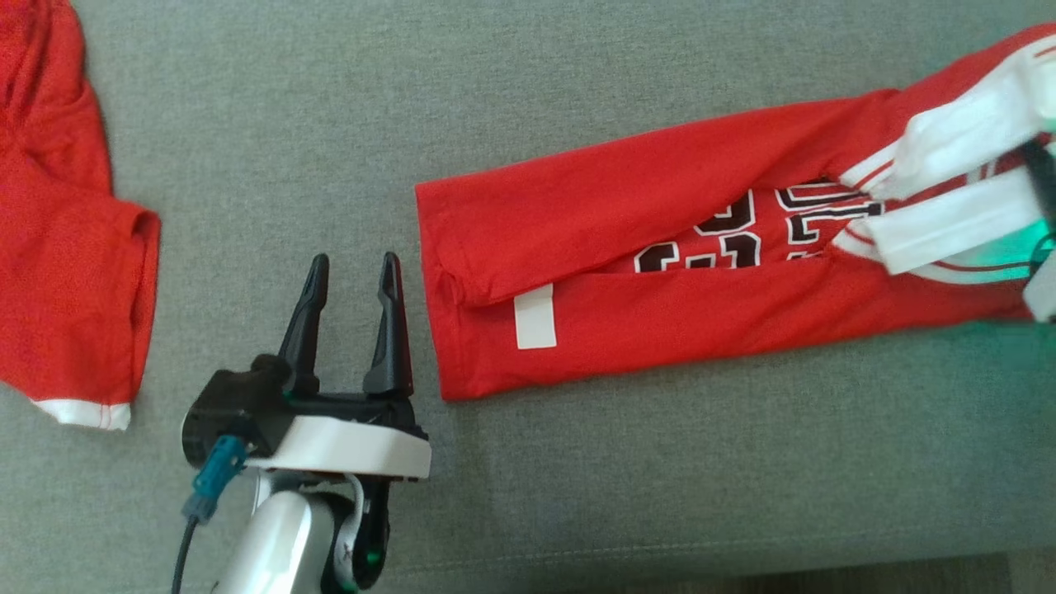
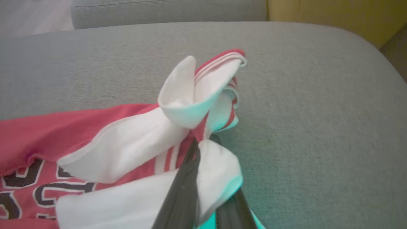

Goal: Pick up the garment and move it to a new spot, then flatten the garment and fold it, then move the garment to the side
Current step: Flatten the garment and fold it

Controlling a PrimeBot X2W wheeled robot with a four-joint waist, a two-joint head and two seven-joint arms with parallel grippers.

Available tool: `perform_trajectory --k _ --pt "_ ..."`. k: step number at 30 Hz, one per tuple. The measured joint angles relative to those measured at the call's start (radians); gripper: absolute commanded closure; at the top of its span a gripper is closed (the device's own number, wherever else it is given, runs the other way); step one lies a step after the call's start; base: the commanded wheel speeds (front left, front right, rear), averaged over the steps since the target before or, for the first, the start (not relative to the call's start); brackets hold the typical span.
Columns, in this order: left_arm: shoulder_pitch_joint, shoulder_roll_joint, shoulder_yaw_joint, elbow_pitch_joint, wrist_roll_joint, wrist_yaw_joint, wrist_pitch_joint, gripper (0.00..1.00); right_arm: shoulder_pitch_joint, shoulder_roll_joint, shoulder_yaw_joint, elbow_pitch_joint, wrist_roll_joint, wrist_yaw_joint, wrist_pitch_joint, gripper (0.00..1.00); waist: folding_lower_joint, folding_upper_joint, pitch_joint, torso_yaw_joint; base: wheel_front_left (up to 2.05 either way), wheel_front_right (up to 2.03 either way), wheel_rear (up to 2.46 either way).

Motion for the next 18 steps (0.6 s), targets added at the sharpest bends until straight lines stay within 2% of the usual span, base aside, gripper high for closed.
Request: perform_trajectory --k 3,11,14,18 --pt "0.0 0.0 0.001 0.0 -0.013 0.002 0.0 0.0 0.021 -0.011 0.048 -0.052 -0.005 0.0 -0.004 1.0 0.0 0.0 -0.009 0.001 0.0 0.0 0.0" --pt "0.0 0.0 0.002 0.0 -0.063 0.01 0.0 0.0 0.042 -0.001 0.266 -0.211 -0.008 0.0 0.03 1.0 0.0 0.0 -0.034 0.017 0.0 0.0 0.0" --pt "-0.006 0.0 -0.008 0.002 -0.088 0.011 0.0 0.0 -0.005 0.052 0.371 -0.216 -0.02 0.0 0.058 1.0 0.0 0.0 -0.034 0.037 0.0 0.0 0.0" --pt "-0.007 -0.001 -0.019 0.009 -0.112 0.015 -0.004 0.0 -0.062 0.119 0.46 -0.19 -0.037 0.0 0.061 1.0 0.0 0.0 -0.034 0.073 0.0 0.0 0.0"
